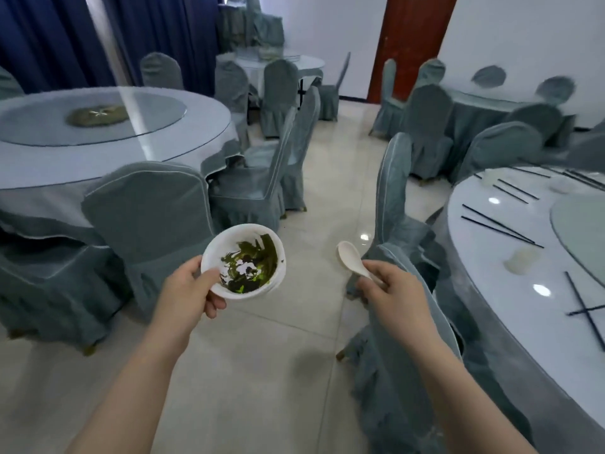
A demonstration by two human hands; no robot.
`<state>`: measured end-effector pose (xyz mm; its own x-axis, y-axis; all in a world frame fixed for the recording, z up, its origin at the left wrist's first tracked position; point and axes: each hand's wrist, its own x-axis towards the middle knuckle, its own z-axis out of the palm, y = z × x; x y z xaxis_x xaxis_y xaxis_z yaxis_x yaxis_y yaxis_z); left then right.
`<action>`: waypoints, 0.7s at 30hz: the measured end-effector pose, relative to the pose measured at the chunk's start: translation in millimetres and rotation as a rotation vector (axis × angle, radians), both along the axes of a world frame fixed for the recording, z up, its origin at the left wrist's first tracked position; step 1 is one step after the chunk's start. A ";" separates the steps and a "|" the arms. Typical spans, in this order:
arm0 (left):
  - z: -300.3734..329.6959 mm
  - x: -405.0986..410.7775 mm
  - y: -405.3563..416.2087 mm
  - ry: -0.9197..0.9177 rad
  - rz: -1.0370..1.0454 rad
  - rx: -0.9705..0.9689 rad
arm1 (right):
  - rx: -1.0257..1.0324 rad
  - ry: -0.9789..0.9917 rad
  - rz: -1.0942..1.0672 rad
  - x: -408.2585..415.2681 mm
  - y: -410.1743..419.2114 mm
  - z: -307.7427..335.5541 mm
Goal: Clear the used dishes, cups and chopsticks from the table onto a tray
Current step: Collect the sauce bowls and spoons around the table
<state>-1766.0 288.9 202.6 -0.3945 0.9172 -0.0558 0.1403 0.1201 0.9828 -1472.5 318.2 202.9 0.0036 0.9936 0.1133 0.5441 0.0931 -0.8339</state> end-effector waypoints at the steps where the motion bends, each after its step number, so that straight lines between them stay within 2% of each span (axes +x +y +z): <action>1: 2.0 -3.9 23.6 -0.004 -0.016 0.001 | -0.003 -0.005 -0.008 -4.0 16.8 1.7; 5: 9.0 -10.8 135.6 -0.030 -0.102 0.027 | -0.015 -0.055 -0.038 -11.2 94.8 1.9; 13: 14.0 -8.1 369.6 -0.027 -0.378 0.015 | -0.043 0.029 -0.348 -10.5 245.5 -5.2; 21: 6.7 57.8 565.6 -0.050 -0.606 -0.027 | -0.082 0.043 -0.644 29.6 359.7 -19.8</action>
